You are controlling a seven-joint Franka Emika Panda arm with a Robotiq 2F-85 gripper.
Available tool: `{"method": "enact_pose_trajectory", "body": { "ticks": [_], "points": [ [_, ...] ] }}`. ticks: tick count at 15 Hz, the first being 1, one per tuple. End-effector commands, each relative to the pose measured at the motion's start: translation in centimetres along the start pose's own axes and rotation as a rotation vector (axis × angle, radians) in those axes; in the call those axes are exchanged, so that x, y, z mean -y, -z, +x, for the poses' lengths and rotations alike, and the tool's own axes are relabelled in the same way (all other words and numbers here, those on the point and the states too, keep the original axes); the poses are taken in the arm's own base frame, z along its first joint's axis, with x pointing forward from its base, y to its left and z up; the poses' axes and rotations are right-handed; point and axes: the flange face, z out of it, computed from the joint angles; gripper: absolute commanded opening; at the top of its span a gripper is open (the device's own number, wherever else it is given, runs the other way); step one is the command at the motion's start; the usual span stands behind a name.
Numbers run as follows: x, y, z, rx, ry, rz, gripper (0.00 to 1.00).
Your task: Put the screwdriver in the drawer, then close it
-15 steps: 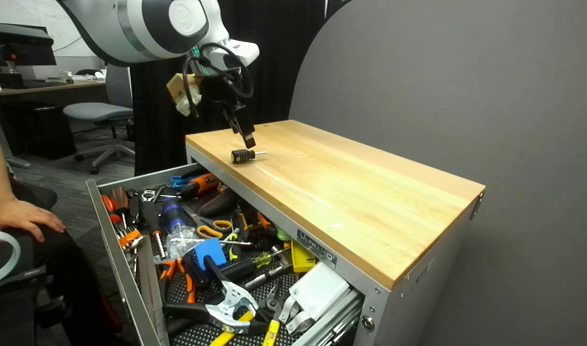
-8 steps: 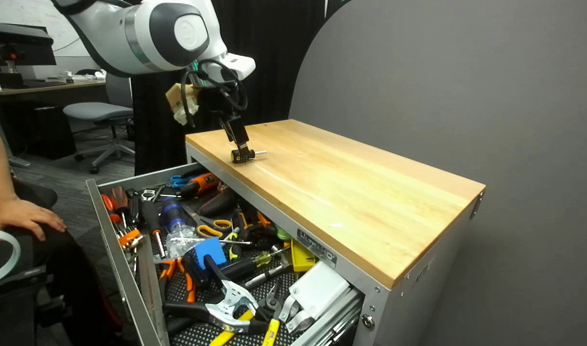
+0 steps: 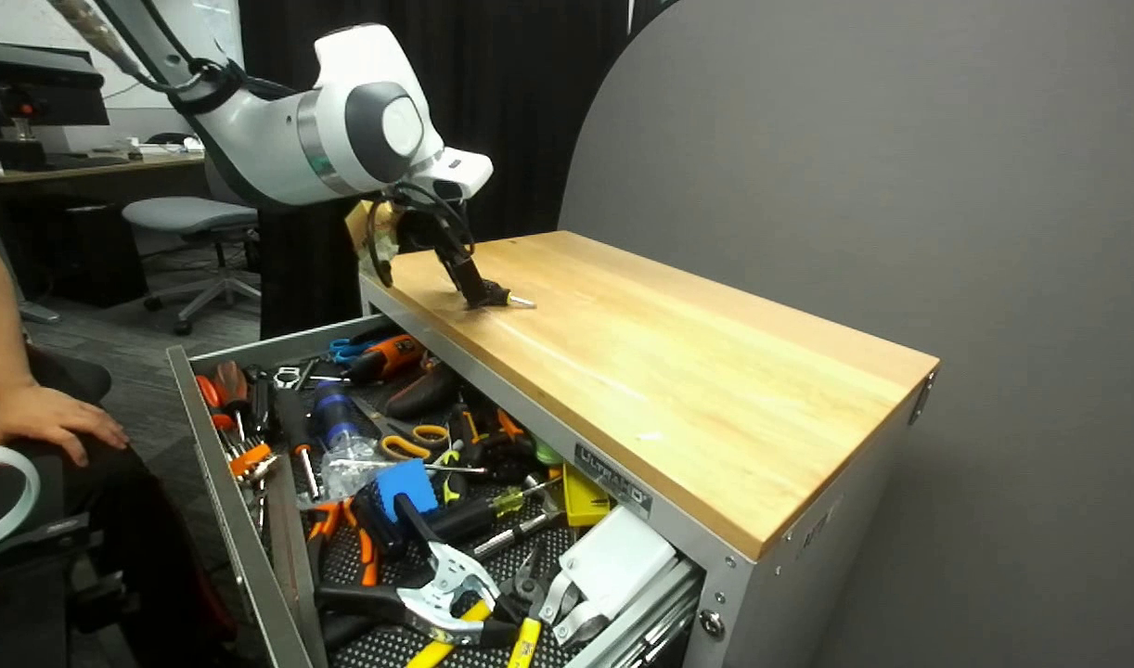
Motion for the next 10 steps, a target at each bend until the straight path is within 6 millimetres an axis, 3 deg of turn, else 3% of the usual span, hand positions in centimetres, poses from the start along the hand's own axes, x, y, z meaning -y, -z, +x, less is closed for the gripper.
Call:
{"method": "enact_pose_trajectory", "body": {
  "ticks": [1,2,3,4,6,10],
  "points": [
    [-0.5,0.2,2.2,-0.115,-0.01,-0.051,0.68],
    [-0.9,0.2,2.6,-0.138,-0.021,-0.073,0.87],
    [-1.2,0.1,2.7,-0.152,-0.03,-0.092,0.9],
    [-1.4,0.0,2.6,-0.167,-0.039,-0.106,0.45],
    [-2.1,-0.1,2.3,-0.182,-0.061,-0.129,0.49],
    [-3.7,1.1,0.9,-0.159,-0.125,-0.157,0.17]
  ]
}}
